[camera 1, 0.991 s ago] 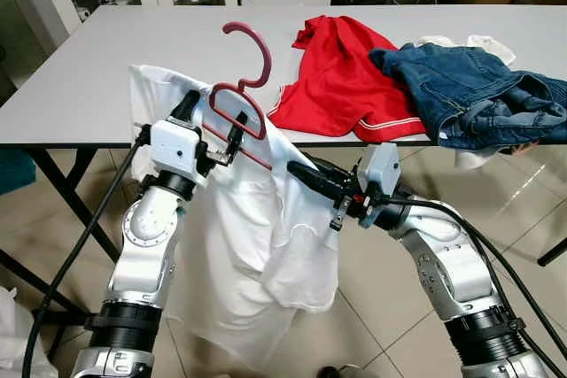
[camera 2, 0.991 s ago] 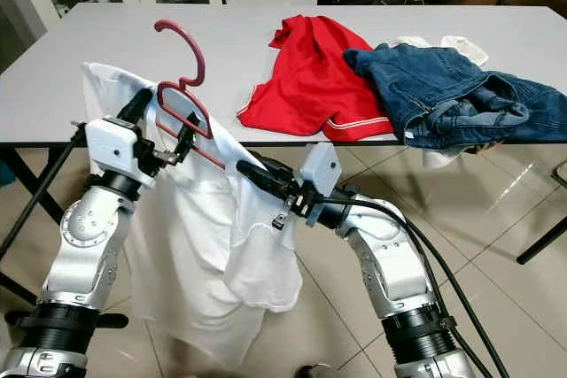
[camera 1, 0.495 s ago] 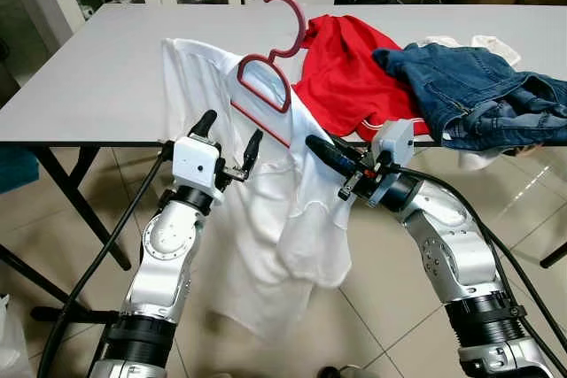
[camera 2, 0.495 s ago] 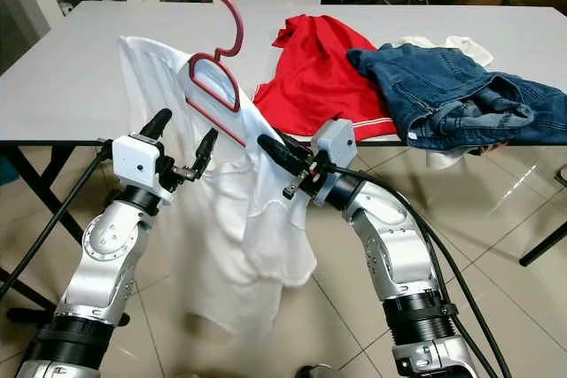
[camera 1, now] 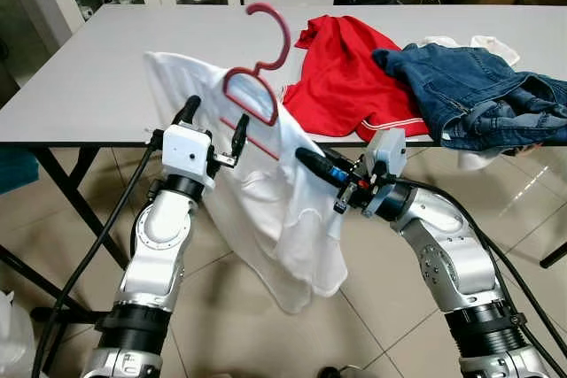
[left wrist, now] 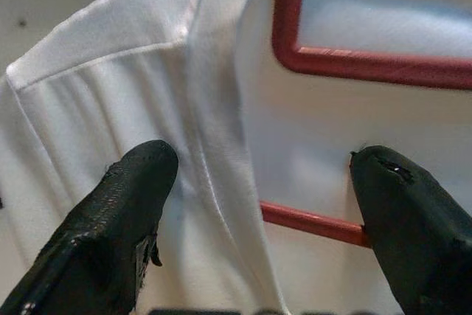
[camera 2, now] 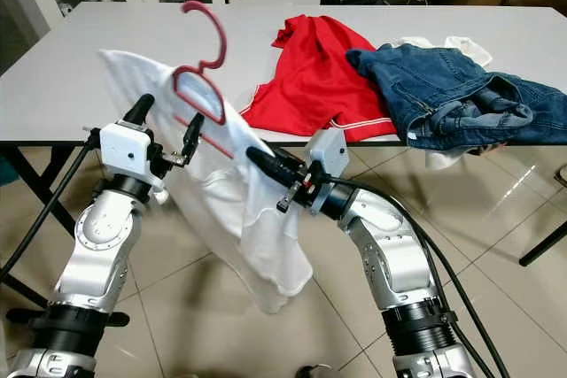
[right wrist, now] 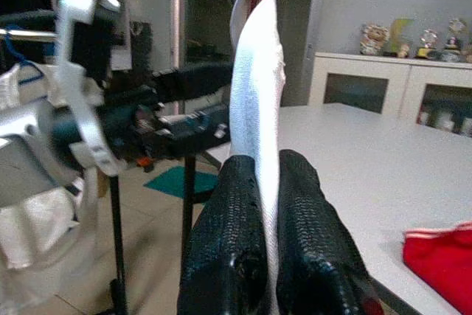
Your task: Hang hanger
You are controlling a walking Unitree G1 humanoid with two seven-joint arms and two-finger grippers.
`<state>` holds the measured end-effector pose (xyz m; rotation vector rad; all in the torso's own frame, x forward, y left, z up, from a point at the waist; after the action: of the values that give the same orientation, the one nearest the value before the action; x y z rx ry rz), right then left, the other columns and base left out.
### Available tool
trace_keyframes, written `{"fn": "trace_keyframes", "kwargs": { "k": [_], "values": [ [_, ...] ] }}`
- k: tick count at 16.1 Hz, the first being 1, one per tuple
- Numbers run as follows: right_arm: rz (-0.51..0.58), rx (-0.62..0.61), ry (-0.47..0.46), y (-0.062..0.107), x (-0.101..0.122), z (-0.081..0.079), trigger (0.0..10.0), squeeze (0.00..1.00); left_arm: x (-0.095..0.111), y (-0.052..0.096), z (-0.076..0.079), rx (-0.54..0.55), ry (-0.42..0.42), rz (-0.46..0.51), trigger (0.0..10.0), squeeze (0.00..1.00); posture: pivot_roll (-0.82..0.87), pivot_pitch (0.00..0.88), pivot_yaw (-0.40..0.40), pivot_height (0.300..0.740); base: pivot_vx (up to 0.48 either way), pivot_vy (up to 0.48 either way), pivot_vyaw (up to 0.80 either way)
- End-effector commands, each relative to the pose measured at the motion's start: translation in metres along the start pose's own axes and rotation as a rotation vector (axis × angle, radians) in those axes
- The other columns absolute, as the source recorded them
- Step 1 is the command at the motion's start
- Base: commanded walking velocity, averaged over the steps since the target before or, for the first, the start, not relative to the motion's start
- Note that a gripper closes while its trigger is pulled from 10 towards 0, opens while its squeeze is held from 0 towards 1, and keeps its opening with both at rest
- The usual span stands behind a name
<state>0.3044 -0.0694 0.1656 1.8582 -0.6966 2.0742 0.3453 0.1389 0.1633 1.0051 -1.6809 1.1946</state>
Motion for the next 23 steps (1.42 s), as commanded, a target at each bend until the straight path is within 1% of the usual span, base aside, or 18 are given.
{"fn": "trace_keyframes", "kwargs": {
  "k": [1,3,6,7,8,9,10,14,20,23],
  "values": [
    [0.043,0.057,0.006,-0.002,0.011,-0.01,10.0,0.0,-0.007,-0.002,-0.009,0.053,-0.002,-0.039,10.0,0.0,-0.05,0.0,0.035,0.74,0.0,0.0,0.0],
    [0.041,0.077,-0.004,-0.001,0.011,-0.014,10.0,0.0,-0.009,-0.003,-0.007,0.056,-0.001,-0.049,10.0,0.0,-0.05,0.0,0.035,0.74,0.0,0.0,0.0],
    [0.033,0.068,-0.015,0.003,0.012,-0.009,10.0,0.0,-0.015,-0.002,-0.012,0.107,0.0,-0.08,10.0,0.0,-0.05,0.0,0.035,0.74,0.0,0.0,0.0],
    [0.037,0.061,-0.024,0.005,0.013,-0.007,10.0,0.0,-0.016,-0.002,-0.016,0.126,0.002,-0.084,9.0,0.0,-0.05,0.0,0.035,0.74,0.0,0.0,0.0],
    [0.04,0.055,-0.031,0.006,0.014,-0.005,10.0,0.0,-0.016,-0.001,-0.018,0.138,0.004,-0.086,7.6,0.0,-0.05,0.0,0.035,0.74,0.0,0.0,0.0],
    [0.039,0.053,-0.033,0.006,0.015,-0.004,10.0,0.0,-0.016,-0.002,-0.018,0.134,0.006,-0.083,1.9,0.0,-0.05,0.0,0.034,0.74,0.0,0.0,0.0],
    [0.035,0.049,-0.032,0.007,0.014,-0.003,10.0,0.0,-0.015,-0.001,-0.018,0.13,0.012,-0.075,0.0,0.0,-0.05,0.0,0.034,0.74,0.0,0.0,0.0],
    [0.04,0.051,-0.049,0.006,0.015,-0.003,10.0,0.0,-0.013,0.0,-0.015,0.114,0.006,-0.061,0.0,0.0,-0.04,0.0,0.035,0.74,0.0,0.0,0.0],
    [0.034,0.059,-0.057,0.009,0.014,-0.002,10.0,0.0,-0.01,-0.001,-0.017,0.112,0.004,-0.046,0.0,0.0,-0.05,0.0,0.039,0.74,0.0,0.0,0.0],
    [0.032,0.062,-0.059,0.009,0.014,-0.002,10.0,0.0,-0.009,-0.002,-0.015,0.105,0.005,-0.04,0.0,0.0,-0.05,0.0,0.039,0.74,0.0,0.0,0.0]
  ]
}}
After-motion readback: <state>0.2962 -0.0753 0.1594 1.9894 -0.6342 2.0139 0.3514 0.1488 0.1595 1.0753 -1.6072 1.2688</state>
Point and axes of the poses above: a point about 5 cm out from each wrist's last joint towards the gripper, its own y axis pointing back from the gripper into the wrist, its own x axis along the axis of the wrist's last joint, z = x × y, the point moved 4 cm from there along -y, pointing out of the wrist towards the gripper, and after that the axes turned 1 degree about y, right-handed, at the moved point
